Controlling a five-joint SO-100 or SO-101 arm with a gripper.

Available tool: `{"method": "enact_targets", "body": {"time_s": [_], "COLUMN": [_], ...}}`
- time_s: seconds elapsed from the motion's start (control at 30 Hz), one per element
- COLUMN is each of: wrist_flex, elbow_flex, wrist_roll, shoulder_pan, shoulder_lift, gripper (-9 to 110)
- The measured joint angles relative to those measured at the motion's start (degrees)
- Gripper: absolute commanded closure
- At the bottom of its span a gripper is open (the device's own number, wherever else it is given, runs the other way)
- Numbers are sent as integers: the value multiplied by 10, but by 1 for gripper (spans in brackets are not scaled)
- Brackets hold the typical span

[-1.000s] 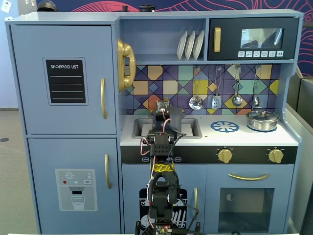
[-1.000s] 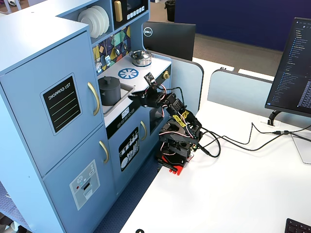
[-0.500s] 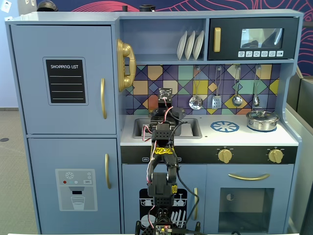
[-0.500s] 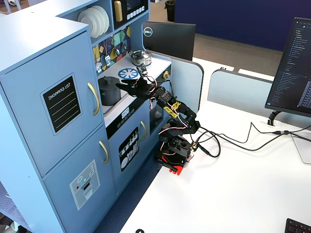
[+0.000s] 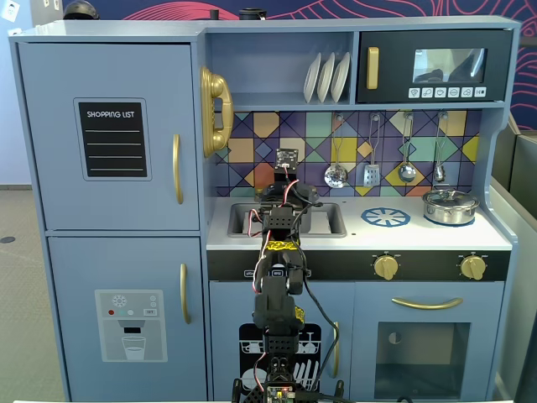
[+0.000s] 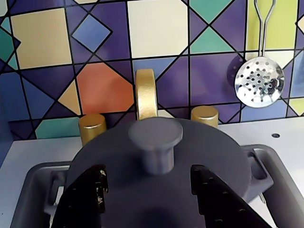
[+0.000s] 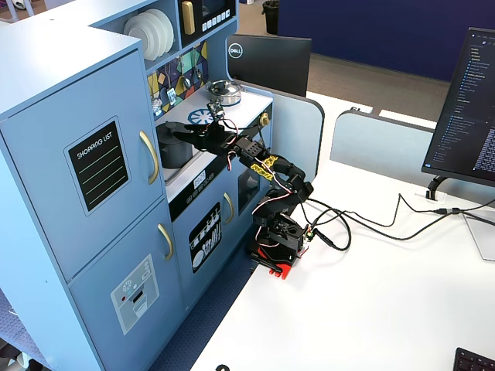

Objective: Take off the lid from the gray recipient and place it on the counter

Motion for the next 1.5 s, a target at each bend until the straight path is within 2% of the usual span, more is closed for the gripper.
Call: {"method": "enact_targets", "body": {"time_s": [0.63, 0.83, 1.23, 1.5], "wrist_flex": [-32, -56, -88, -72], "elbow_flex": [-98, -106, -142, -179], "wrist_roll": [0, 0, -12, -21], "shoulder_pan": [0, 0, -4, 72], "shoulder_lift": [-162, -180, -182, -149], "gripper": [89, 102, 102, 102]}}
